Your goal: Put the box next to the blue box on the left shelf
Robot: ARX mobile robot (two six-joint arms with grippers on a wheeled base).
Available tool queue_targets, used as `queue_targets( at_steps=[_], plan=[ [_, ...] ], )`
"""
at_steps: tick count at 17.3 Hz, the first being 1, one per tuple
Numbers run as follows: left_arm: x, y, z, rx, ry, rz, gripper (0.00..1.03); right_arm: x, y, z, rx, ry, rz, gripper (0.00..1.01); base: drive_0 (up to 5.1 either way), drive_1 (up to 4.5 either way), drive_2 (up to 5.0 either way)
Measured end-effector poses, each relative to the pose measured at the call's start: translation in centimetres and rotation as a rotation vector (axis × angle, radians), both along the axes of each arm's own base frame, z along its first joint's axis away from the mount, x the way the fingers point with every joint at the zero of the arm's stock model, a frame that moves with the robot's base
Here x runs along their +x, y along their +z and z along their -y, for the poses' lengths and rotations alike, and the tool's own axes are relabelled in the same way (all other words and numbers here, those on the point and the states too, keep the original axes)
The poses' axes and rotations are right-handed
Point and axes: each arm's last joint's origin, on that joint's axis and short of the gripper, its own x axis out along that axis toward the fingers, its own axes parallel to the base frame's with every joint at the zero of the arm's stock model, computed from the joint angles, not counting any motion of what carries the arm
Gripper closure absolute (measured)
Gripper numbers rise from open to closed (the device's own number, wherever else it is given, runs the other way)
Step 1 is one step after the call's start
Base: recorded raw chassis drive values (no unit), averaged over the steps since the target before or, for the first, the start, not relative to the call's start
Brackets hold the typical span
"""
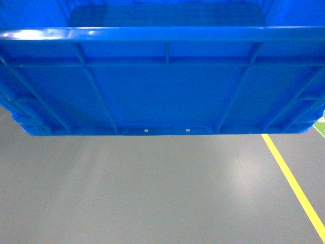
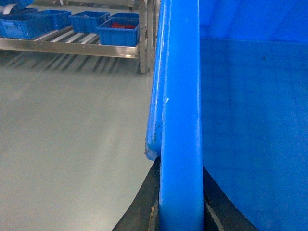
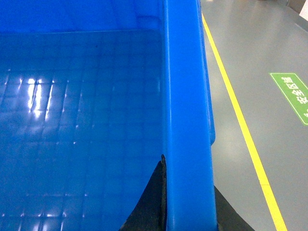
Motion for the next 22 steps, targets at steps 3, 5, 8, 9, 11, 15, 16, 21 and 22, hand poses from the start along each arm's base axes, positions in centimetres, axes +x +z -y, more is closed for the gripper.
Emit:
queue_targets(
  at_steps=[3,5,8,9,11,15,16,21,22],
  plan=[
    [0.0,0.0,0.0,0.0,0.0,0.0,0.94,0.0,-0.01,0.0,0.002,0.0,-0.001,0.93,-0.1,4.1,-4.4],
    [0.0,-0.01,0.0,0.001,0.001,-0.001,0.94,0.0,0.0,0.0,0.001,0.0,0.0,0.93,-0.1,4.17,-4.3],
    [0.0,0.01,0.0,0.0,0.0,0.001,0.94,0.0,0.01,0.0,0.002,0.0,0.001,0.93,0.0,4.21,-4.3],
    [0.0,0.01,0.0,0.0,0.0,0.001,0.94,0.0,-0.01,0.0,0.002,0.0,-0.002,0.93,0.0,4.22,-4.3],
    [0.01,0.04,0.0,0.0,0.001,0.004,0.94,0.01,0.04,0.0,0.002,0.0,0.004,0.93,0.0,4.23,-4.3],
    [0.0,0.01,0.0,0.0,0.0,0.001,0.94,0.0,0.01,0.0,0.001,-0.001,0.001,0.93,0.0,4.21,-4.3],
    [0.0,0.01,0.0,0.0,0.001,0.002,0.94,0.01,0.03,0.0,0.001,0.0,0.003,0.93,0.0,4.25,-4.2],
    [0.0,0.01,0.0,0.0,0.0,0.001,0.94,0.0,0.0,0.0,0.002,-0.001,0.0,0.93,0.1,4.33,-4.2],
    [0.01,0.0,0.0,-0.001,0.0,0.001,0.94,0.0,0.02,0.0,0.0,0.0,0.002,0.93,0.1,4.29,-4.2]
  ],
)
